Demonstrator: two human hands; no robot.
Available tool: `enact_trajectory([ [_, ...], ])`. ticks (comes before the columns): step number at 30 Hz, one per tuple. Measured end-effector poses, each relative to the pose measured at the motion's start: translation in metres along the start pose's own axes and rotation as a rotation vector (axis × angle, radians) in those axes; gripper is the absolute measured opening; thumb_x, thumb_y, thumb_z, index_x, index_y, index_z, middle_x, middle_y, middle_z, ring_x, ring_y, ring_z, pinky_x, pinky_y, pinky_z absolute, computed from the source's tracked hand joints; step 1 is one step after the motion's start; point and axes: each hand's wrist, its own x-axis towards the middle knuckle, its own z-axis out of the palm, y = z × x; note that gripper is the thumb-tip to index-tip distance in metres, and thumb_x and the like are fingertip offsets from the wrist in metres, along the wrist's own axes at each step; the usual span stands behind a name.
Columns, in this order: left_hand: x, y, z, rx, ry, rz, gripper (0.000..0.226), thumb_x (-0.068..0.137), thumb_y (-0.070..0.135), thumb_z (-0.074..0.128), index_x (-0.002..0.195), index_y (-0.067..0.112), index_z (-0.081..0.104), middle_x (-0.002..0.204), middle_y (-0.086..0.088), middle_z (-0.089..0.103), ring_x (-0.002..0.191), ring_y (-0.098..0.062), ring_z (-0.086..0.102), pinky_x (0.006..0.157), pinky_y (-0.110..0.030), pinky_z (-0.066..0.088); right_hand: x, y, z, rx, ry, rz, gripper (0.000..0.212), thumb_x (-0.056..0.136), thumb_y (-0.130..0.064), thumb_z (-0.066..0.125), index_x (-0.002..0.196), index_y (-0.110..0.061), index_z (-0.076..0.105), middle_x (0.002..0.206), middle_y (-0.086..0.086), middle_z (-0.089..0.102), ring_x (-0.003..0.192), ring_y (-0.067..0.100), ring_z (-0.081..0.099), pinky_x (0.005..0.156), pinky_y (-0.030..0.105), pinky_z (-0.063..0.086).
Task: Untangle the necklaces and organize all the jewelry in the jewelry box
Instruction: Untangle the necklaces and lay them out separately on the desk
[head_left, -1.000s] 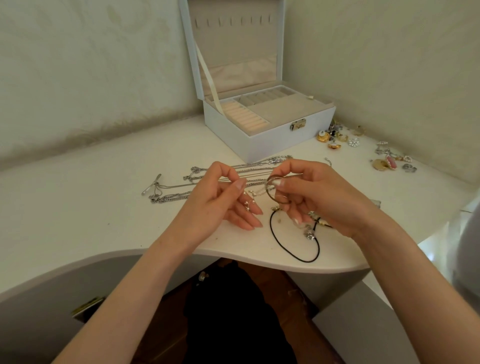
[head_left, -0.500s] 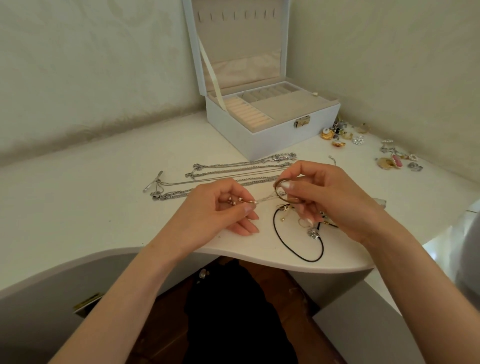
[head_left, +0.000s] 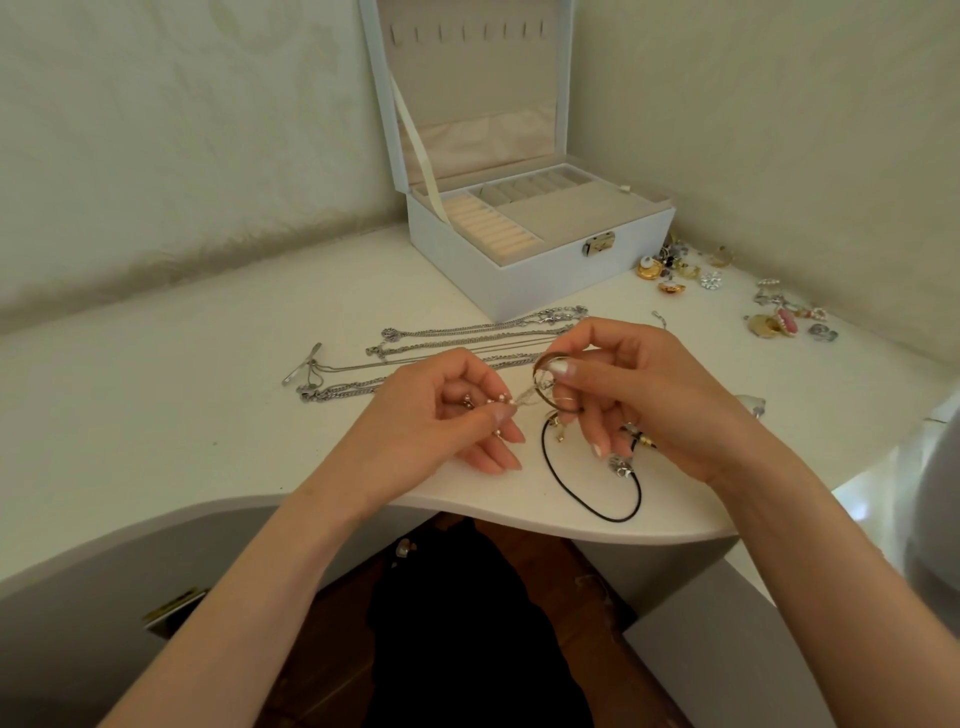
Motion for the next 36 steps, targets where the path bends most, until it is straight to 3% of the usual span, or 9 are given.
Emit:
enact_trajectory([
  [7, 0.007, 0.003, 0.011, 0.153, 0.012, -0.016, 0.014, 0.084, 0.000, 0.062, 0.084, 0.007, 0.050, 0.071, -0.013, 0.069, 0.057, -0.027, 0.069, 0.052, -0.029, 0.055, 0.001, -0.004, 0.009, 0.035, -0.080, -0.015, 0.002, 0.089, -0.006, 0.056, 0.088, -0.007, 0.058, 0.062, 0.009, 0.060, 0.033, 0.016, 0.050, 0.032, 0.016, 0.034],
  [16, 0.004, 0.001, 0.003, 0.041, -0.041, -0.032, 0.008, 0.088, -0.004, 0.056, 0.094, 0.002, 0.057, 0.087, -0.017, 0.071, 0.078, -0.024, 0.072, 0.071, -0.031, 0.059, -0.004, -0.004, -0.004, 0.002, 0.042, 0.003, 0.004, 0.088, -0.010, 0.058, 0.086, -0.009, 0.062, 0.054, 0.003, 0.054, 0.029, 0.011, 0.040, 0.033, 0.014, 0.023],
  [25, 0.001, 0.005, 0.003, 0.036, -0.035, -0.027, 0.006, 0.091, -0.002, 0.051, 0.090, 0.001, 0.056, 0.085, -0.016, 0.072, 0.078, -0.024, 0.072, 0.072, -0.033, 0.059, -0.008, -0.004, -0.005, -0.011, 0.034, 0.019, 0.004, 0.087, -0.009, 0.059, 0.086, -0.008, 0.062, 0.054, 0.005, 0.053, 0.031, 0.011, 0.040, 0.034, 0.014, 0.023],
  [36, -0.002, 0.008, 0.000, 0.028, -0.040, -0.026, 0.005, 0.092, 0.002, 0.052, 0.091, -0.001, 0.055, 0.085, -0.014, 0.072, 0.077, -0.024, 0.072, 0.071, -0.032, 0.059, -0.008, -0.003, -0.007, 0.005, 0.140, 0.007, 0.006, 0.088, -0.008, 0.058, 0.085, -0.010, 0.064, 0.054, 0.002, 0.052, 0.034, 0.012, 0.038, 0.036, 0.018, 0.018],
])
